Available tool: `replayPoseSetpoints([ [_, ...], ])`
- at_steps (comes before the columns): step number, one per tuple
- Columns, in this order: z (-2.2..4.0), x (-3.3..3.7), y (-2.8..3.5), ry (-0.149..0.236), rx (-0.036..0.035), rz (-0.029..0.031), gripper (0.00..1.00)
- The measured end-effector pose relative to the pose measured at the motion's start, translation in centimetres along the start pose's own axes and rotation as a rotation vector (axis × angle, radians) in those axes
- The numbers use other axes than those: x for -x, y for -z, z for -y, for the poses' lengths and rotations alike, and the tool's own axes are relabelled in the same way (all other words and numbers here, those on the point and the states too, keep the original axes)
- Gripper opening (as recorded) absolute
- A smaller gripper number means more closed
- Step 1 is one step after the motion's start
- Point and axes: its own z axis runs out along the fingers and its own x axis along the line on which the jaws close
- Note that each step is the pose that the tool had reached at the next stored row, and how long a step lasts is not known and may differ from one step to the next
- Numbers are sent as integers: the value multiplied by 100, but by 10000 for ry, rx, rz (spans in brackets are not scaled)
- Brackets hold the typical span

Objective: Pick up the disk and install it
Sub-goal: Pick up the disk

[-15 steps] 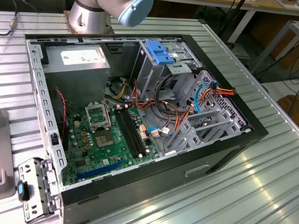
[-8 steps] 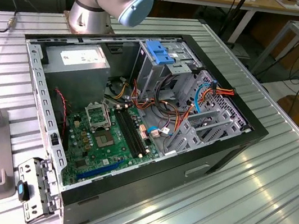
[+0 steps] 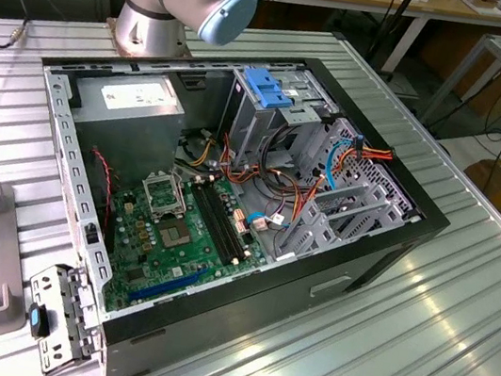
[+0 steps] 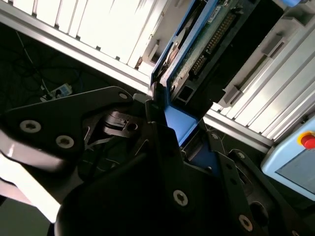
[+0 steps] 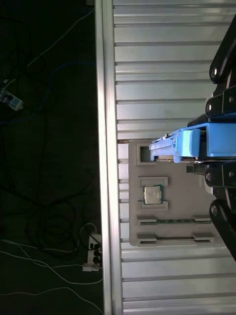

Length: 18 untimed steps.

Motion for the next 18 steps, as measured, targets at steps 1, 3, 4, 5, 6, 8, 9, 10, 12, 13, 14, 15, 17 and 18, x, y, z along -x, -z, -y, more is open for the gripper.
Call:
replayPoseSetpoints([
  [1,0,0,18,0,-1,1,37],
  [3,1,-1,90,0,1,0,37],
  [4,1,-1,145,0,0,0,37],
  [5,1,-1,210,0,-1,0,37],
  [6,1,-1,232,0,-1,1,37],
  [8,1,-1,281,0,-1,0,37],
  [9,1,-2,304,0,-1,0,37],
  [10,2,-2,329,0,0,0,37],
  [12,2,-2,383,0,-1,0,37],
  [13,2,-2,407,0,-1,0,37],
  [14,2,-2,434,0,0,0,37],
  [15,2,-2,459,0,1,0,37],
  [17,2,-2,508,0,-1,0,37],
  [18,3,-3,542,1,-1,1,37],
])
